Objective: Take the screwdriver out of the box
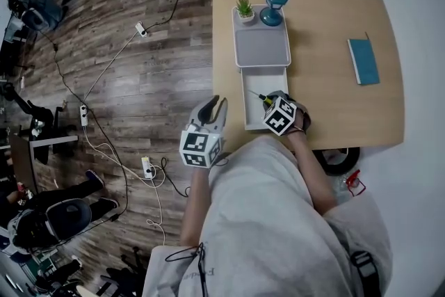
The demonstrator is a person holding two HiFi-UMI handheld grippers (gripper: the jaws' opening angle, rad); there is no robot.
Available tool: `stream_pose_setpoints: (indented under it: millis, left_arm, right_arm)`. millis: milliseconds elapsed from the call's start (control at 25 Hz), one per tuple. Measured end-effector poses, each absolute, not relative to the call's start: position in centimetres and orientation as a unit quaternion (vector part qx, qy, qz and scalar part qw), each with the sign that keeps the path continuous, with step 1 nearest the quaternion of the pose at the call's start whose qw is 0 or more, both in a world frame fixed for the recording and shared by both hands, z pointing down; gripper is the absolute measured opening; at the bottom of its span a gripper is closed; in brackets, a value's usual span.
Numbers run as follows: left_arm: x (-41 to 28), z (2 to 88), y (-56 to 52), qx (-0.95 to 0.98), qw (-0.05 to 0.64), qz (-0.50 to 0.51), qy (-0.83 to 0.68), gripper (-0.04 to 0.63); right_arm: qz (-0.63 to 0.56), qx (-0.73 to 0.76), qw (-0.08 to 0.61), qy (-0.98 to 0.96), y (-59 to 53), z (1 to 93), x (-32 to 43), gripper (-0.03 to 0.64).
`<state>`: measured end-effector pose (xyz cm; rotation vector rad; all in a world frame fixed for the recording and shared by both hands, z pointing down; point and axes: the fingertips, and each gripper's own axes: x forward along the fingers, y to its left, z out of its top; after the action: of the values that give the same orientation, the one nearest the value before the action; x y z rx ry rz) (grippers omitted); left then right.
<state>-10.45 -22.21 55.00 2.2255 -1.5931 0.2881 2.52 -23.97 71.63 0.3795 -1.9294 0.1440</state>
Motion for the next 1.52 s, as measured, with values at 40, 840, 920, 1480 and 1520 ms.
stream_pose_setpoints:
  millis: [40, 840, 920, 1480, 1520]
  left_arm:
    - [-10.4, 54.8, -22.4, 0.794, 0.19, 0.097, -0.569, 0.072]
    - [-9.5, 53.7, -24.3, 0.81, 0.186, 0.079, -0.55, 0.067]
    - [-9.1, 53.2, -24.1, 0.813, 0.188, 0.069, -0.547, 0.067]
    - [-8.2, 51.4, -23.5, 0.827, 0.178, 0.073, -0.528, 0.067]
    - [-8.1, 51.0, -23.6, 0.831, 0.173, 0.077, -0.523, 0.067]
  right_arm:
    - [0.058, 0.167, 0.545, -0.82, -24.2, 71.4, 2.5, 0.077]
    - [0.129, 0.294, 0.348, -0.881, -27.0, 62.9, 2.3, 0.077]
    - [0.132, 0.312, 0.324, -0.883, -27.1, 61.9, 2.7, 0.077]
    - [0.196, 0.374, 0.195, -0.885, -27.0, 57.8, 5.3, 0.075]
    - [0.197, 0.379, 0.186, -0.885, -27.1, 57.2, 5.4, 0.075]
